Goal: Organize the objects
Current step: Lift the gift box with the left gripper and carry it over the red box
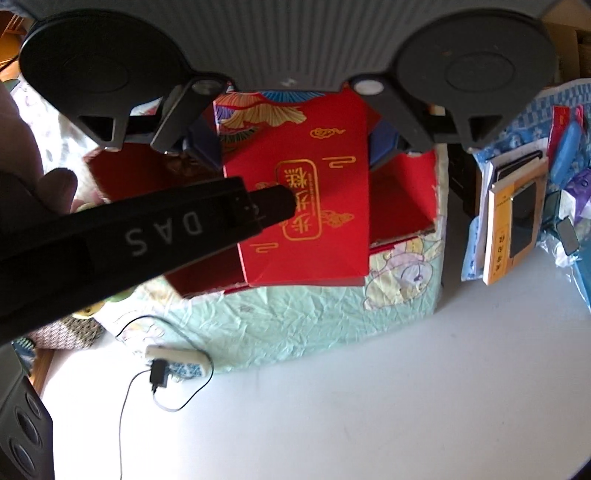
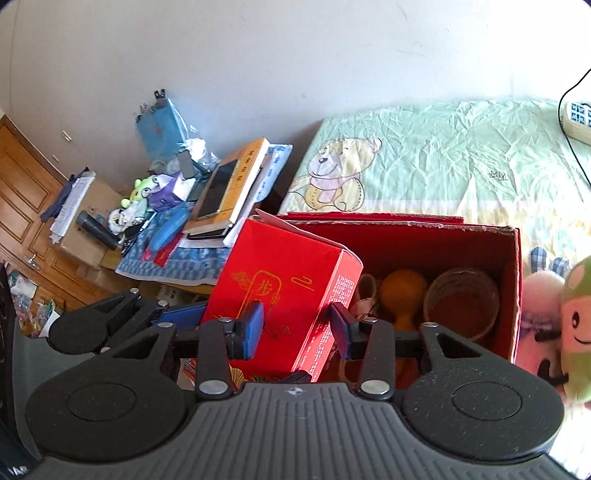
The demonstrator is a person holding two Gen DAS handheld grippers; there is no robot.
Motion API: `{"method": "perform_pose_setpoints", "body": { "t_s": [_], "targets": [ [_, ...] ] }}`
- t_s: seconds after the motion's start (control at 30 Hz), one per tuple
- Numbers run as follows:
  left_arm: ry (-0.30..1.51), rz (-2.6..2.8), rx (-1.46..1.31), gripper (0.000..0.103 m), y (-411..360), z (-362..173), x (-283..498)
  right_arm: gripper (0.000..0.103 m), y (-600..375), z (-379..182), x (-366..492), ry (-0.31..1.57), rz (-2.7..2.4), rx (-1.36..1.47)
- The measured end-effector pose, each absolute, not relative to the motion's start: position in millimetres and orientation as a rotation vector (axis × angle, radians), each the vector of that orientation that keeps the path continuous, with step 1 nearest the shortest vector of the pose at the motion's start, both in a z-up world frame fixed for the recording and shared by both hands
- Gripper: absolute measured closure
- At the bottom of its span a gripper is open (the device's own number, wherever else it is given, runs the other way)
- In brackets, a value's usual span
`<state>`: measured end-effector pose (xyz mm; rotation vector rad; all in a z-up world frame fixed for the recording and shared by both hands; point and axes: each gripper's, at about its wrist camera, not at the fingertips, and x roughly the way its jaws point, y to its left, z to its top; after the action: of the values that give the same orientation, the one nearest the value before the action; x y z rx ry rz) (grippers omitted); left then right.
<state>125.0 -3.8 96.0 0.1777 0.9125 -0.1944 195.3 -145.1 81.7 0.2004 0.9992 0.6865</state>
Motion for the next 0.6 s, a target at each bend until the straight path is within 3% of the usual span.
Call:
{"method": "perform_pose_setpoints", "body": {
  "t_s": [0.6],
  "targets": [
    [1.055, -0.068, 0.172, 0.023, 10.5, 39.0, 172.6, 0.059, -124.8, 34.3, 240.1, 1.093, 0.764, 0.161]
  ]
}}
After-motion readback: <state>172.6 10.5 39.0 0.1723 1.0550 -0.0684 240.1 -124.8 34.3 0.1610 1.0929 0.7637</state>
